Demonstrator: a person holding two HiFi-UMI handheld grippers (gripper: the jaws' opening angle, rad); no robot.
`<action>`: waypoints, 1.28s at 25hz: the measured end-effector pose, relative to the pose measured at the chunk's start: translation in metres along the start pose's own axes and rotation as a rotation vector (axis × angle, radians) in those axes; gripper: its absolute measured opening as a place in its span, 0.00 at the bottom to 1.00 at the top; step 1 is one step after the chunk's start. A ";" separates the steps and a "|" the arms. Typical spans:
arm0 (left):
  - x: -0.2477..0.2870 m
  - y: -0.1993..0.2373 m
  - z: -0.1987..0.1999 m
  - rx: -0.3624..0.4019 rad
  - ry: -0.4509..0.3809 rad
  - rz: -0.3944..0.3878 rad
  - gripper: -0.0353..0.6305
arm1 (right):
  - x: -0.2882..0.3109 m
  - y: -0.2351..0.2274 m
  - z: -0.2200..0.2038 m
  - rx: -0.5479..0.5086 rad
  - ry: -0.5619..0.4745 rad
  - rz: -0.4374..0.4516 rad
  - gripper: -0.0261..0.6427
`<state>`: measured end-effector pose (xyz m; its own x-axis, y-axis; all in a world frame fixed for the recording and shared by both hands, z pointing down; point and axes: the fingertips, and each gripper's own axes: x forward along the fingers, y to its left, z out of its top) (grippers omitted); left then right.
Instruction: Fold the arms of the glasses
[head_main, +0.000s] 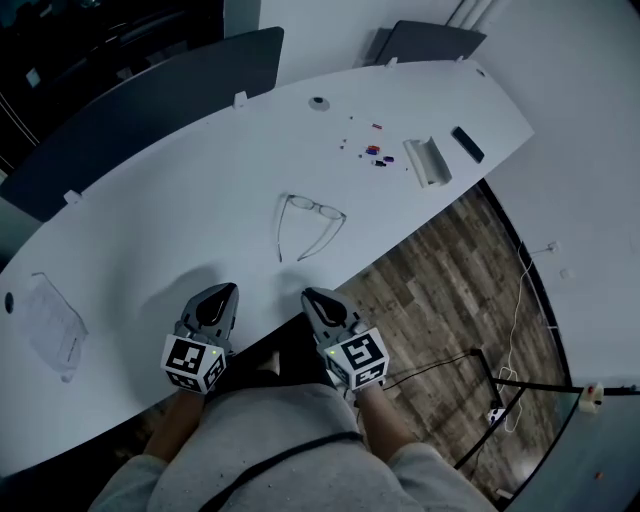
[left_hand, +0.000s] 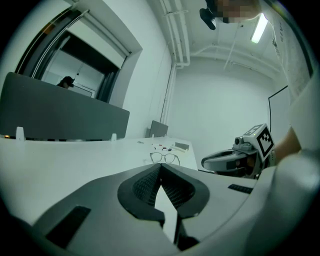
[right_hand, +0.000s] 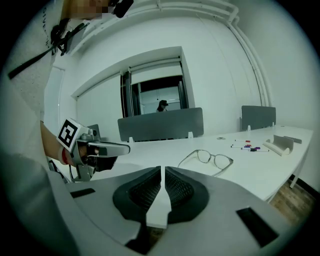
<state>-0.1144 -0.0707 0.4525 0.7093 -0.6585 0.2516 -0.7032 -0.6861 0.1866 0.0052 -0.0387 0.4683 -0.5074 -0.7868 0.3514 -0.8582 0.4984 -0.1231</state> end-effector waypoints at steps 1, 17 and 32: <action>0.003 0.003 0.001 -0.002 0.003 0.006 0.08 | 0.004 -0.006 0.000 -0.009 0.008 0.000 0.07; 0.095 0.039 0.019 -0.021 0.043 0.052 0.07 | 0.045 -0.110 -0.009 -0.712 0.330 -0.010 0.20; 0.132 0.053 0.007 -0.044 0.099 0.077 0.07 | 0.081 -0.160 -0.037 -1.215 0.429 -0.145 0.28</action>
<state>-0.0578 -0.1964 0.4889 0.6458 -0.6736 0.3594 -0.7587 -0.6186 0.2040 0.1044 -0.1692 0.5511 -0.1571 -0.7951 0.5858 -0.1680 0.6060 0.7775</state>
